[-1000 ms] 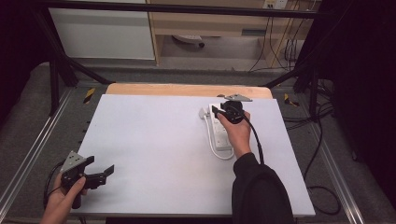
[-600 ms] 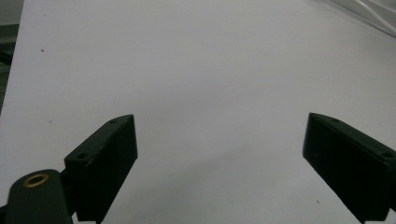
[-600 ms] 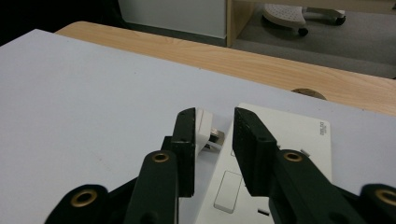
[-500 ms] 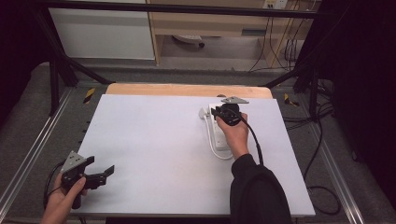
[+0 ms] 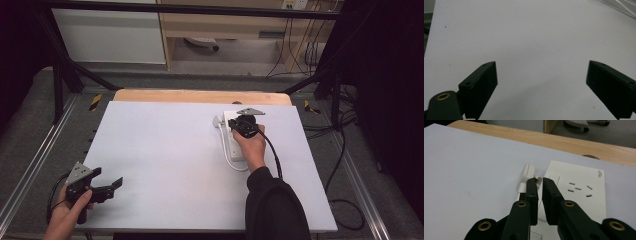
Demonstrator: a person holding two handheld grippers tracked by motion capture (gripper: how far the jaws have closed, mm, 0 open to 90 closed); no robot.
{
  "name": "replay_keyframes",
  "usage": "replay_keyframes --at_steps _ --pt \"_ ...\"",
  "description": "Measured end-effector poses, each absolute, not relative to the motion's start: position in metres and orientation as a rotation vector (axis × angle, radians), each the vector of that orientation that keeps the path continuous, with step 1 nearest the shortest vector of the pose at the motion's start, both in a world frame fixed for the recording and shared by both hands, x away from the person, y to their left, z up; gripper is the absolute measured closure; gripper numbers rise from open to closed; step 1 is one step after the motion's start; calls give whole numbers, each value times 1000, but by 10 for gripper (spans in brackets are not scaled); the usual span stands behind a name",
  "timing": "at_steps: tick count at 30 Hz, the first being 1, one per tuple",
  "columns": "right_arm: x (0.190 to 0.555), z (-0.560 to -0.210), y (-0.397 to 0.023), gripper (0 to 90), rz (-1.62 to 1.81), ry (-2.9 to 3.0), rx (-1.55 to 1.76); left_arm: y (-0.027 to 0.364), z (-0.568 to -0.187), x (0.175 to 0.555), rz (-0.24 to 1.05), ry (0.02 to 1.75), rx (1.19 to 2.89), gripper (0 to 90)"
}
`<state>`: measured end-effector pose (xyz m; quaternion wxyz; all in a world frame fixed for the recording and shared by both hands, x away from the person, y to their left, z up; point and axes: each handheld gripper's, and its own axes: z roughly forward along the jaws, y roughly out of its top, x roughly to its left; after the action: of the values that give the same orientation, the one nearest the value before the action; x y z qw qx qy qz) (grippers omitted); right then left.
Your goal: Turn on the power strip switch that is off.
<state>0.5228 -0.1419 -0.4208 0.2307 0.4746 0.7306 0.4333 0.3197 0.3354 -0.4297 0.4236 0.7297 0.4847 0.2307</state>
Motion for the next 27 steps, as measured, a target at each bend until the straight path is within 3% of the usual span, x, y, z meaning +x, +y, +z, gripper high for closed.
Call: replay_keyframes --at_steps 9,27 --pt "522 -426 -140 900 1169 2040 1278 335 -430 319 575 1212 1826 102" --pt "520 -439 -149 900 1150 2029 1316 335 -430 320 575 1207 1836 103"
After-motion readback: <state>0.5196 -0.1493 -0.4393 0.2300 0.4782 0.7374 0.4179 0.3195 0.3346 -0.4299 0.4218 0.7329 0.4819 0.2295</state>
